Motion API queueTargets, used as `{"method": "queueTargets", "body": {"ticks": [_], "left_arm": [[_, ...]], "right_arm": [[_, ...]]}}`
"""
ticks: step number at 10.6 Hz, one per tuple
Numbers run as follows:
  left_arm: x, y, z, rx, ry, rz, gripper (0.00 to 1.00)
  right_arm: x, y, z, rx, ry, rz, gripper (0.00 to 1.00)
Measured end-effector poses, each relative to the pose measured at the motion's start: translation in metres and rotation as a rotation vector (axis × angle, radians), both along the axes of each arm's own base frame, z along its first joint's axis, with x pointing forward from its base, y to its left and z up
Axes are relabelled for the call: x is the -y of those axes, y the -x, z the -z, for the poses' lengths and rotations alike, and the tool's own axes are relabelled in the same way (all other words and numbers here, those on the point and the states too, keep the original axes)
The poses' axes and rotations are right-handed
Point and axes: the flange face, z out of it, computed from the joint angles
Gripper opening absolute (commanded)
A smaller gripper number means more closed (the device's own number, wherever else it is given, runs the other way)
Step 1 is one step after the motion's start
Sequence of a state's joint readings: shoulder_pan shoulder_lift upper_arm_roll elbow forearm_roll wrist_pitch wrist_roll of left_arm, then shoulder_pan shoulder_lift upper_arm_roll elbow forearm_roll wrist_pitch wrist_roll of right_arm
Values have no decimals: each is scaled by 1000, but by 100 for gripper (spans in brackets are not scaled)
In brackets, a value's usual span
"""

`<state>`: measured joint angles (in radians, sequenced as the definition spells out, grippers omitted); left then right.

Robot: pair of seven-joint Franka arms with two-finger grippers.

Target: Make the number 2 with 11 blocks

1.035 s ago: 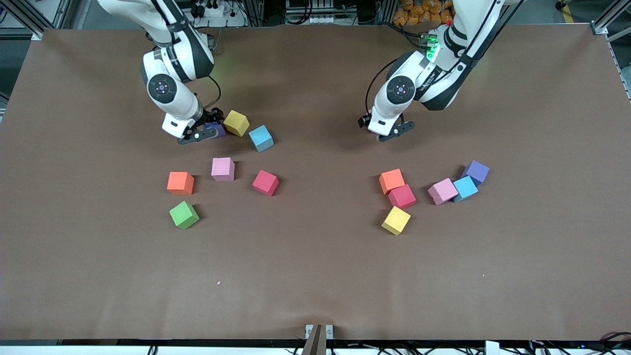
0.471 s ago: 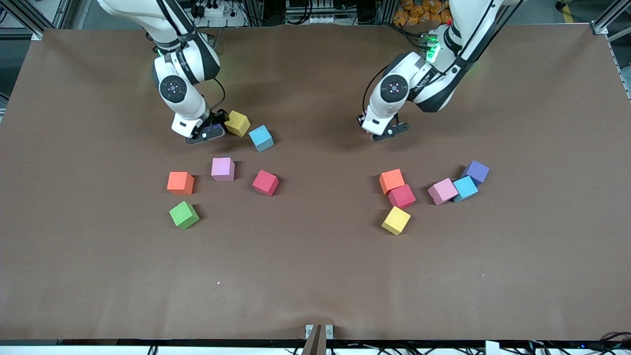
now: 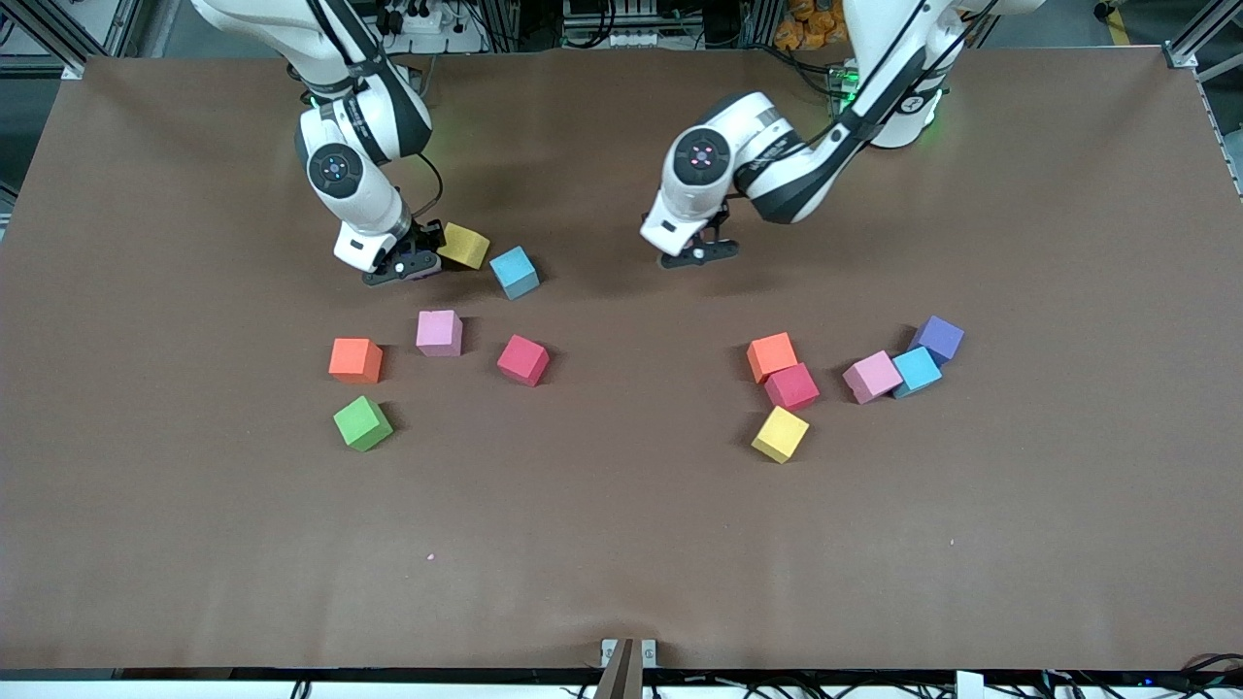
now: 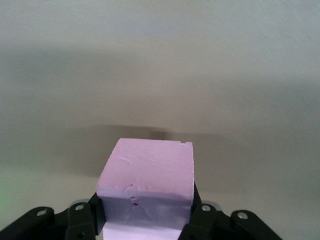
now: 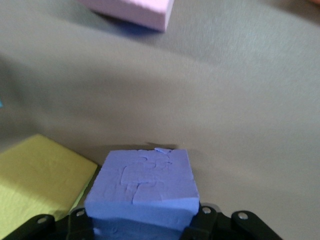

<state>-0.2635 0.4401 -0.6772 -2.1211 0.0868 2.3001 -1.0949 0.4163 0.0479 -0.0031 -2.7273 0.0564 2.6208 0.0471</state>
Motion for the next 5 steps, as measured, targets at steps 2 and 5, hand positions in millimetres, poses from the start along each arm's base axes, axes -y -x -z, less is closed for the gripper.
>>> {"method": "queueTargets", "body": {"ticks": [2,5], "left_arm": [[24,15,10,-9,9,61,31],[53,42,19,-21,20,136,31]], "right_arm": [[-6,-18,-26,-17,1,3,13],[-11,-42,-71,12,-19,7,13]]}}
